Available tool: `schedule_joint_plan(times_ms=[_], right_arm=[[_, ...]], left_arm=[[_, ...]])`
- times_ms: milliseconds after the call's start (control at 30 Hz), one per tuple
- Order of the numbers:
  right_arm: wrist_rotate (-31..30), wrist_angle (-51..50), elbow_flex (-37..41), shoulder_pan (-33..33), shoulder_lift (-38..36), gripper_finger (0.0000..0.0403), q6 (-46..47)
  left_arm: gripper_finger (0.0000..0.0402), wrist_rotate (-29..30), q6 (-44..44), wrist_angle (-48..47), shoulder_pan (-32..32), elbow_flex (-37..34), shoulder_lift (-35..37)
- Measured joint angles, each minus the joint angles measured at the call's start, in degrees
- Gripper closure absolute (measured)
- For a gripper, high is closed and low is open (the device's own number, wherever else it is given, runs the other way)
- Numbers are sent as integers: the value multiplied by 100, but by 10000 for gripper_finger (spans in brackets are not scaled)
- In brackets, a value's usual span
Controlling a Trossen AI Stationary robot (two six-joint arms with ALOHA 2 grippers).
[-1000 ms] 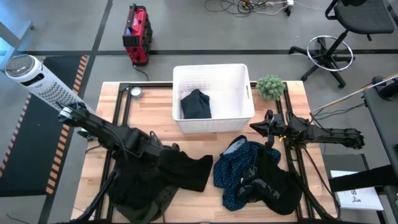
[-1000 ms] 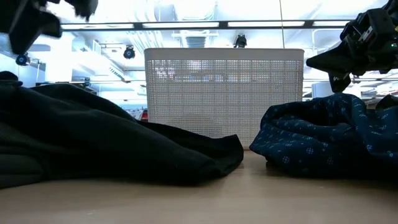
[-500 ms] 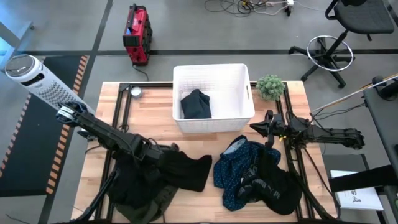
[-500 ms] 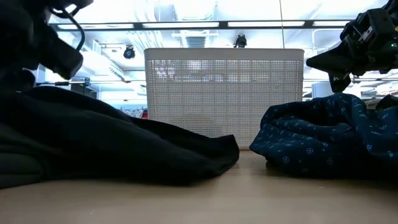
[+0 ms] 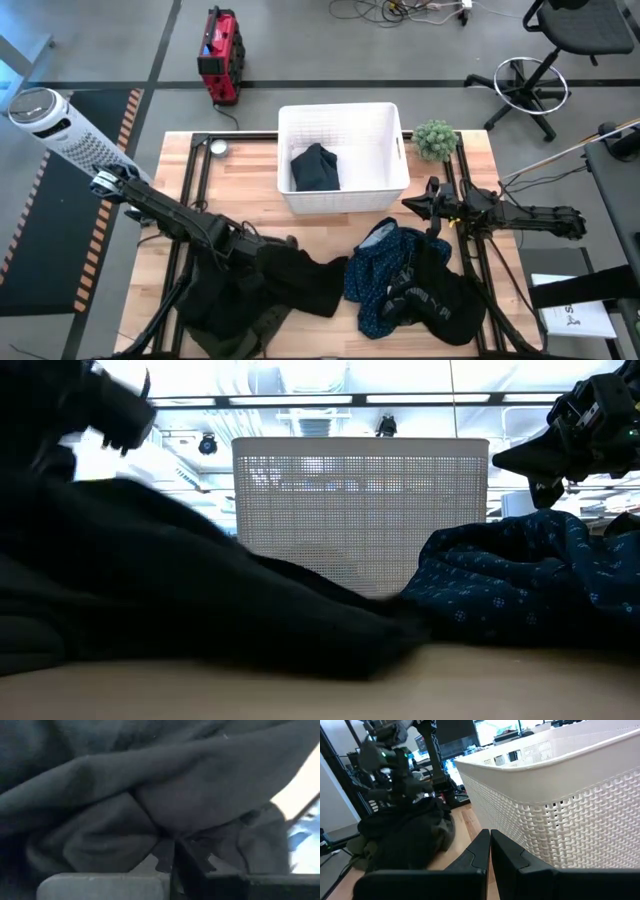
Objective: Sort clothes
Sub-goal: Put the black pants into the white bin
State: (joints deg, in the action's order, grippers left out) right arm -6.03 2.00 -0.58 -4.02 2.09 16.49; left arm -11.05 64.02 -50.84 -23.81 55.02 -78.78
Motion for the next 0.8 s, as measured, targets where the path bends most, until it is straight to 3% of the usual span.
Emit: schedule_joint_plan(times_ms=[267,567,667,800], right_arm=[[-2,-2,-2,-2,-1,403,0],[-2,-2,-2,1,0,403,0],[0,-1,-2,-1,-2,403,0],[1,0,-1,-1,0,403,0]], left_arm=[[401,950,-178,-409,83,1563,7],[401,2803,-807,-1131,360,3585,13],[401,3598,-1026,-1082,528,4210,15],[401,4005,-1686,-657,814,4888,17]])
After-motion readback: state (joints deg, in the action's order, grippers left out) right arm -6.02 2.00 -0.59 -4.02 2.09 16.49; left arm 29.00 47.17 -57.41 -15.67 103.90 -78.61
